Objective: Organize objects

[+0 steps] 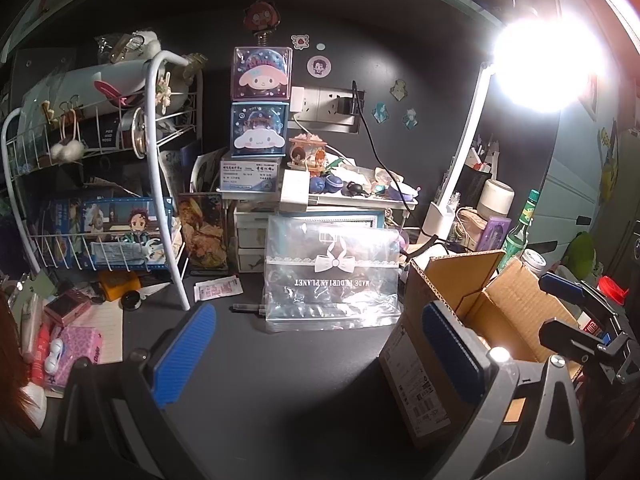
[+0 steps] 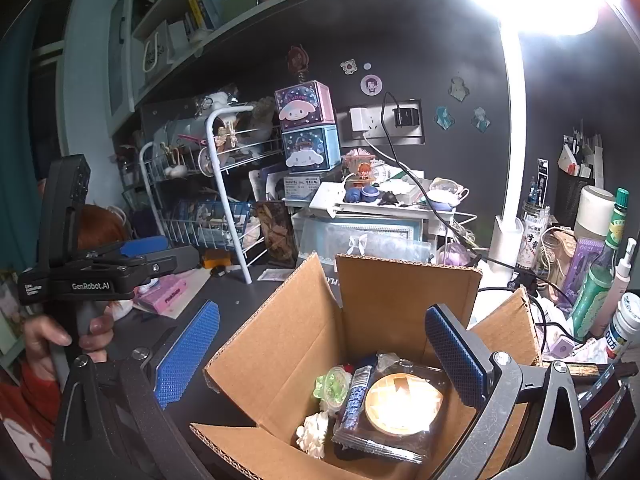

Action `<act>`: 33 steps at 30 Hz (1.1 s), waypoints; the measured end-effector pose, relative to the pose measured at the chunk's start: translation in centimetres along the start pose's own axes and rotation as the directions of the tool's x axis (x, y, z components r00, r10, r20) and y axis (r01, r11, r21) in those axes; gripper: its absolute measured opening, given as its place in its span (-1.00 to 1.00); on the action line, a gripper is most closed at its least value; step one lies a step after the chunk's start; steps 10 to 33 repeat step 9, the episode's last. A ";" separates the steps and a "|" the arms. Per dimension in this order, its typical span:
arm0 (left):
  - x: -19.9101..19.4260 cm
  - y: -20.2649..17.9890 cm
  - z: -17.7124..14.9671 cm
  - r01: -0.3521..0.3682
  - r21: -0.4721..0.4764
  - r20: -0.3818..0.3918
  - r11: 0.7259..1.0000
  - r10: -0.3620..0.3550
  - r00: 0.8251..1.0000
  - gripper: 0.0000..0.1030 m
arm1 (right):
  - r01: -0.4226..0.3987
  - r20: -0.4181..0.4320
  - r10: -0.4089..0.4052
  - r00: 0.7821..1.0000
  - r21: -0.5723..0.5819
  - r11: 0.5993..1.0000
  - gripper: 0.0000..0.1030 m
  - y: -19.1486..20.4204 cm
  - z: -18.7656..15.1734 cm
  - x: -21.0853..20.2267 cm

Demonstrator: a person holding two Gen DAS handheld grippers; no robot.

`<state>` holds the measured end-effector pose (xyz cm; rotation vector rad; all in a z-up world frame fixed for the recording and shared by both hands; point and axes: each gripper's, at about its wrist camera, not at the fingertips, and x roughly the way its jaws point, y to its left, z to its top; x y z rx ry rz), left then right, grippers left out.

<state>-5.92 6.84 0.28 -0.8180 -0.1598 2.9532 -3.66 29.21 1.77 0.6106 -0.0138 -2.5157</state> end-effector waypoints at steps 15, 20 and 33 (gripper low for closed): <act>0.1 -0.1 0.1 -0.006 0.007 0.013 1.000 0.006 1.000 0.99 | -0.003 0.006 0.003 1.000 0.009 1.000 1.00 -0.2 0.0 0.1; 0.1 -0.1 0.1 -0.006 0.007 0.013 1.000 0.006 1.000 0.99 | -0.003 0.006 0.003 1.000 0.009 1.000 1.00 -0.2 0.0 0.1; 0.1 -0.1 0.1 -0.006 0.007 0.013 1.000 0.006 1.000 0.99 | -0.003 0.006 0.003 1.000 0.009 1.000 1.00 -0.2 0.0 0.1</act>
